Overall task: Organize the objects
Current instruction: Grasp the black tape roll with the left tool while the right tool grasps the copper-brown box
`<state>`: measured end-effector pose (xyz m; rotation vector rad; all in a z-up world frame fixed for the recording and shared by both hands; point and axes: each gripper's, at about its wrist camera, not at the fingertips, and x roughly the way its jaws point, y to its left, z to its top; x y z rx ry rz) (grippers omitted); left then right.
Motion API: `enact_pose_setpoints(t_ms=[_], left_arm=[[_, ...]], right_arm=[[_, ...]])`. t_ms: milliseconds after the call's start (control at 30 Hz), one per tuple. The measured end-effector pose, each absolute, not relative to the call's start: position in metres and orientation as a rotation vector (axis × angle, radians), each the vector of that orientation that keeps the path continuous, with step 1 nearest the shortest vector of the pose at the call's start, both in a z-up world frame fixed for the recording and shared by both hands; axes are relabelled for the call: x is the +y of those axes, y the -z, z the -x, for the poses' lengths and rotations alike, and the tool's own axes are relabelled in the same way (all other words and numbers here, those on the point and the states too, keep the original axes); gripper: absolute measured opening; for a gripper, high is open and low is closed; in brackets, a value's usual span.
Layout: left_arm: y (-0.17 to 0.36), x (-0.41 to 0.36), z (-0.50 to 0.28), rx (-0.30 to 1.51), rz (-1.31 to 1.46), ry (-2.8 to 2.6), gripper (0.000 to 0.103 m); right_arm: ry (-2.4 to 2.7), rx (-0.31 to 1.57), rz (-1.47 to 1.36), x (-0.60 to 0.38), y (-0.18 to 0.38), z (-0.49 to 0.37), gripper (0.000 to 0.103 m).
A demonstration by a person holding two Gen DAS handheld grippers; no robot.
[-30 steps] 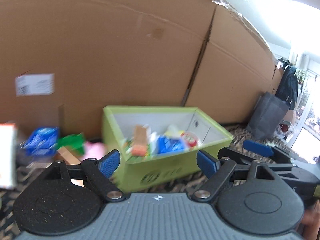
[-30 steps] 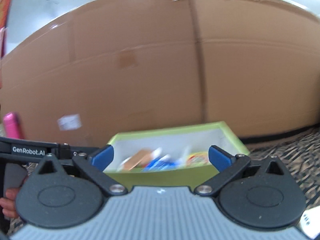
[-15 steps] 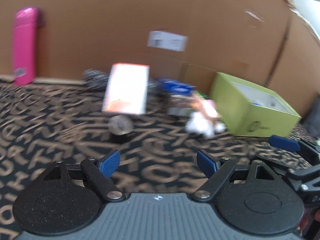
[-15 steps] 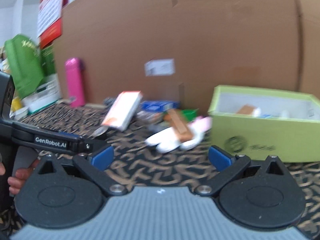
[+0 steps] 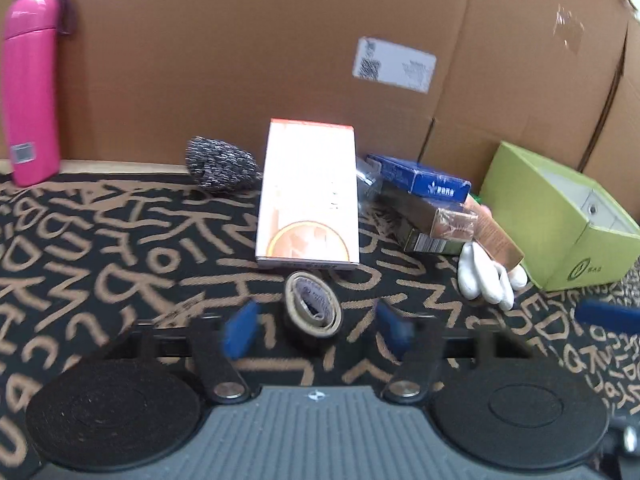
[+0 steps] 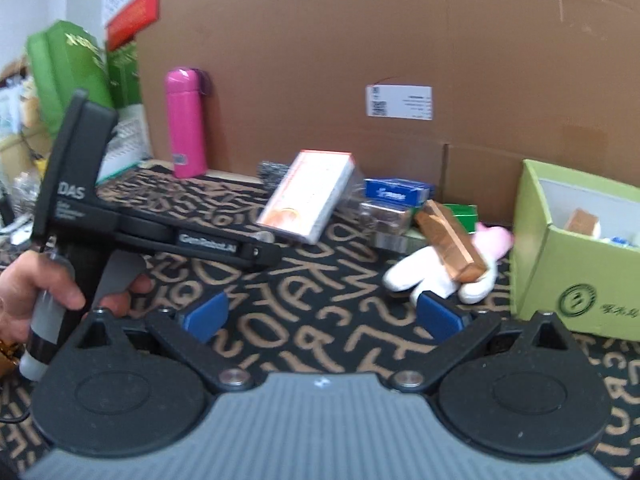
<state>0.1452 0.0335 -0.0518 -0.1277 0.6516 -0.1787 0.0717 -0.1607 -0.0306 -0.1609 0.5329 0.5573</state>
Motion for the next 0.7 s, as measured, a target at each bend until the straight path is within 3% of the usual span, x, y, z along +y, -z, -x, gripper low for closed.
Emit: enact_pose_setpoints(t_ms=[267,567,700], left_arm=[[0.055,0.043,-0.135,0.631,0.138,0.247,0.033],[0.056,0.046,-0.134,0.624,0.155,0.260,0.034],[0.056,0.043,-0.132,0.619,0.131,0.268,0.034]], right_arm=[[-0.347,0.483,0.220,-0.158,0.031,-0.127,0.060],[-0.256,0.551,0.361,-0.139,0.061,-0.199,0.053],[-0.271,0.558,0.347,-0.145,0.064,-0.193,0.037]])
